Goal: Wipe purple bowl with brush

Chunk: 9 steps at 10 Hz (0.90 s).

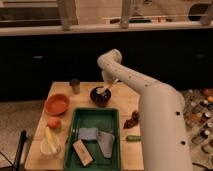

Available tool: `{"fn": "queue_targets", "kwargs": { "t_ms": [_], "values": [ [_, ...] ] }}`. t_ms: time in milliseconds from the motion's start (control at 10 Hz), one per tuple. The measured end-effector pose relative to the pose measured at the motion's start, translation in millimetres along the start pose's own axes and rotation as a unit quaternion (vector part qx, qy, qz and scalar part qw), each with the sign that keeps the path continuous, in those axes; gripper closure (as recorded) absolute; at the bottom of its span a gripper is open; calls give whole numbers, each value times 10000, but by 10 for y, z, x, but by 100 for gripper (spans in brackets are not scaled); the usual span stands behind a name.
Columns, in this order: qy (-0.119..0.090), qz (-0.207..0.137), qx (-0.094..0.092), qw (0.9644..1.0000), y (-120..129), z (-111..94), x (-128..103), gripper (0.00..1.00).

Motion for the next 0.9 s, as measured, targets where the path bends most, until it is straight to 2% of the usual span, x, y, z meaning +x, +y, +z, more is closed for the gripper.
{"fn": "queue_targets", "kwargs": {
  "t_ms": [200,400,700,900],
  "values": [
    [-66,-231,86,9997,-157,6,-186,100],
    [-152,-441,130,9988,-165,-2,-288,100],
    [-272,-627,127,9976,42,-27,-390,100],
    [-260,-540,62,9982,302,-68,-263,100]
  ]
}}
